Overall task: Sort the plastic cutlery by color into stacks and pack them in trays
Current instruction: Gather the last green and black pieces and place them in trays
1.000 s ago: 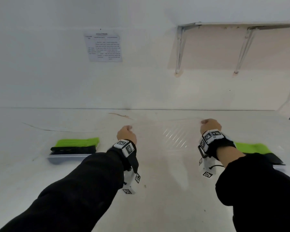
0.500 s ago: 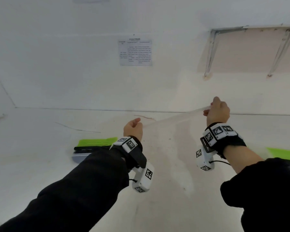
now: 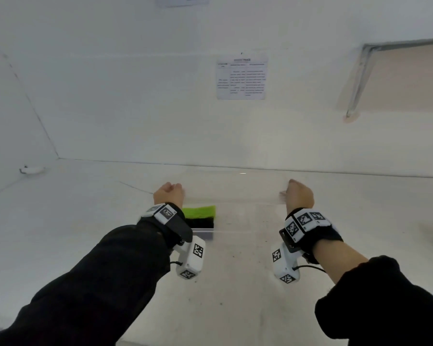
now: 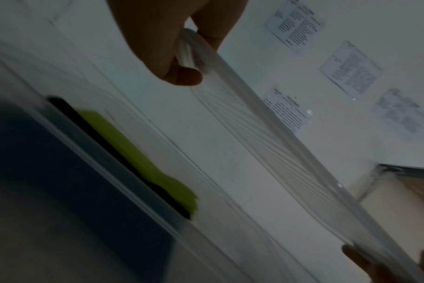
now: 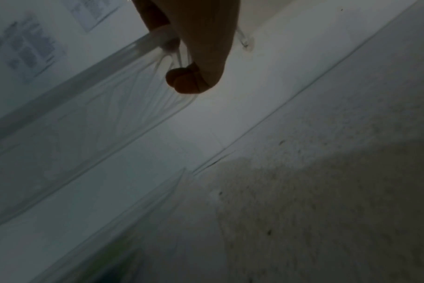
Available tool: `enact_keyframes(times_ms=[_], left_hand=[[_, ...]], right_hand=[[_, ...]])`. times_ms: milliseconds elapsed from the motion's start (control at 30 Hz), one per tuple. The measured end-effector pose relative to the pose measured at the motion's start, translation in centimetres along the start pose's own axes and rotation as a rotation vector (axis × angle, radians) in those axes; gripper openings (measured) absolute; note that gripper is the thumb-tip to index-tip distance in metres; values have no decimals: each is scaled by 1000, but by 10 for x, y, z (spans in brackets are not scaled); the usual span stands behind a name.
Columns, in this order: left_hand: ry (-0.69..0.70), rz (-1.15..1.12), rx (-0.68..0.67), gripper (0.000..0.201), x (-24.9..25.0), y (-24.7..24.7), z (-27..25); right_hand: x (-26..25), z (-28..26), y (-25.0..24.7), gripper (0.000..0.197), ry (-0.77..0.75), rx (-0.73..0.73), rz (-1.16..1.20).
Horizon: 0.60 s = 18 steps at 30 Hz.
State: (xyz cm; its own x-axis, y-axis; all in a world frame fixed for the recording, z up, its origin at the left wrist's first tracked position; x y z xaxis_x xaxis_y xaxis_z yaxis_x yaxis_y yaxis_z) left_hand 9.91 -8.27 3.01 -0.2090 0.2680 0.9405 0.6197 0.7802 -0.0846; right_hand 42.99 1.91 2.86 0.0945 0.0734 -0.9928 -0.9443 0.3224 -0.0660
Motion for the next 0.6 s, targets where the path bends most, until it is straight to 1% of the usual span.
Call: enact_keyframes(times_ms=[67, 167, 233, 333, 433, 600], left_hand=[[-11, 101, 26, 47, 1, -22, 14], [4, 304, 32, 44, 2, -42, 32], [10, 403, 7, 41, 1, -46, 44], [13, 545, 4, 38, -2, -50, 55], [46, 686, 21, 38, -4, -53, 62], [29, 829, -23, 36, -15, -54, 70]], right_hand=[[10, -13, 20, 18, 14, -87, -46], [17, -29, 38, 36, -30, -167, -160], [17, -36, 46, 40, -46, -218, -250], [17, -41, 59, 43, -38, -325, -394], [18, -44, 69, 44, -20, -410, -524], [21, -45, 73, 41, -11, -435, -658]])
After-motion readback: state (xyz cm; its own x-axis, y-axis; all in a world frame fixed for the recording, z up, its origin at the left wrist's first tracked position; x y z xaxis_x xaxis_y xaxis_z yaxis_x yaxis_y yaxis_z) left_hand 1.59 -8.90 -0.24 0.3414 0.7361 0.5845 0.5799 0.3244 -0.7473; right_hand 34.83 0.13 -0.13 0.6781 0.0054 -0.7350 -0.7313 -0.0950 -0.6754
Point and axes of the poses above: each hand's wrist, its own z-axis towards the middle knuckle, its own y-axis out of the palm, x = y × z, the point moved 8 cm from there along z, towards the middle knuckle, and after that the axes turned 13 degrees about -y, right-handed, at the moved point
